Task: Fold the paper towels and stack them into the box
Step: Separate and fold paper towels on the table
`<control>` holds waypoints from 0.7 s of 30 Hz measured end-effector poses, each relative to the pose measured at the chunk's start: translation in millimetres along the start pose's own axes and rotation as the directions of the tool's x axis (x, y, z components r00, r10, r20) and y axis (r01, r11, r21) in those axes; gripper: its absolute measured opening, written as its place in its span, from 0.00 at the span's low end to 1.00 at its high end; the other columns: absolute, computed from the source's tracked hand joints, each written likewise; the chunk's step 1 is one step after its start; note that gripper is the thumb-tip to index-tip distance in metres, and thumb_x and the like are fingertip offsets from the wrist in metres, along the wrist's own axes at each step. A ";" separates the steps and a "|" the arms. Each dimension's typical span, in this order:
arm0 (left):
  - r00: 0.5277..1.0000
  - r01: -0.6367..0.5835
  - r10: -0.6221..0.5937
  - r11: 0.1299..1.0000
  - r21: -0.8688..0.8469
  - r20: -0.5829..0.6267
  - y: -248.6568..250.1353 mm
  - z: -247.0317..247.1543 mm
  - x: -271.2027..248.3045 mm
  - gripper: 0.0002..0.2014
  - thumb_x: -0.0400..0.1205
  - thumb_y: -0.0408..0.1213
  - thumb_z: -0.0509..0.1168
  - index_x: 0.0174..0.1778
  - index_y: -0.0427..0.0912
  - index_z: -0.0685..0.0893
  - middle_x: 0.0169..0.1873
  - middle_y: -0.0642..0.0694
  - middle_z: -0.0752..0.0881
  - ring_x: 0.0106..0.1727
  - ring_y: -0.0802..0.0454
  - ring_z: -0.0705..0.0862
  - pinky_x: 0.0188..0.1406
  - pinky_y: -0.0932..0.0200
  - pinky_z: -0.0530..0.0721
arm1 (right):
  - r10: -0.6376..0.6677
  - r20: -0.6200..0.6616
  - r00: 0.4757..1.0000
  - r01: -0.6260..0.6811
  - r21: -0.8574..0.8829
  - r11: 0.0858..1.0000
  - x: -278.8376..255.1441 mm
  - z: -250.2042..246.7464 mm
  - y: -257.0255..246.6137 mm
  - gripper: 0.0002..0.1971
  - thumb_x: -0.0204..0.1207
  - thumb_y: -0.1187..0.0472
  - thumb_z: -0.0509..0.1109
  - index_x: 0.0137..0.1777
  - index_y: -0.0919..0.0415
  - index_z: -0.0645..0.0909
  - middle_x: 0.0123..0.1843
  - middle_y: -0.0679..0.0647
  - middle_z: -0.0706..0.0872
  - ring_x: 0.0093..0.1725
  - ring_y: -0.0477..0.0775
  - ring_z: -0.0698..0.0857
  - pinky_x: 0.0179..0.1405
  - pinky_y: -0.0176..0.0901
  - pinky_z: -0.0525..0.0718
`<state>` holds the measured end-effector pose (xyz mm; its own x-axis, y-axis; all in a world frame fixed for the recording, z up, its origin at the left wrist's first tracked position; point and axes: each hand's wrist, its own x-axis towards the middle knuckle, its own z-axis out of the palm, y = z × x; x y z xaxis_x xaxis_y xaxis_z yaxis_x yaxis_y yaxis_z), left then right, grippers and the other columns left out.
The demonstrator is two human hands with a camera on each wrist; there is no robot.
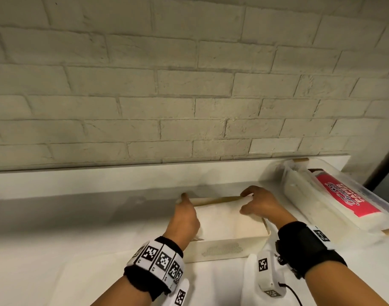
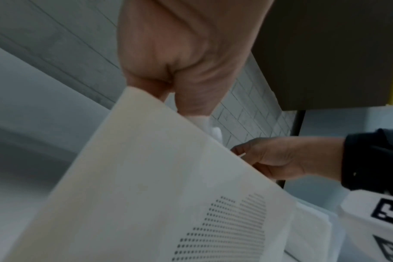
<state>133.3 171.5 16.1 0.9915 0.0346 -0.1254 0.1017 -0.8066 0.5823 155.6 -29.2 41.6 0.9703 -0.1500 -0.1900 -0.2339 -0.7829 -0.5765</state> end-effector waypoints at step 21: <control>0.923 -0.380 0.211 0.631 0.677 0.321 8.6 -1.9 -0.9 0.14 0.82 0.35 0.57 0.60 0.37 0.81 0.58 0.40 0.84 0.60 0.43 0.81 0.71 0.46 0.66 | 0.107 0.268 0.957 0.128 -0.726 0.675 -5.7 39.7 -14.0 0.05 0.76 0.65 0.66 0.50 0.64 0.77 0.53 0.59 0.81 0.44 0.54 0.80 0.50 0.35 0.74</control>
<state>133.5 165.7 22.8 0.9108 -0.3281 -0.2506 -0.3671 -0.9213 -0.1284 150.9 6.6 19.2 0.8872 -0.0656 -0.4568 0.0113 -0.9865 0.1635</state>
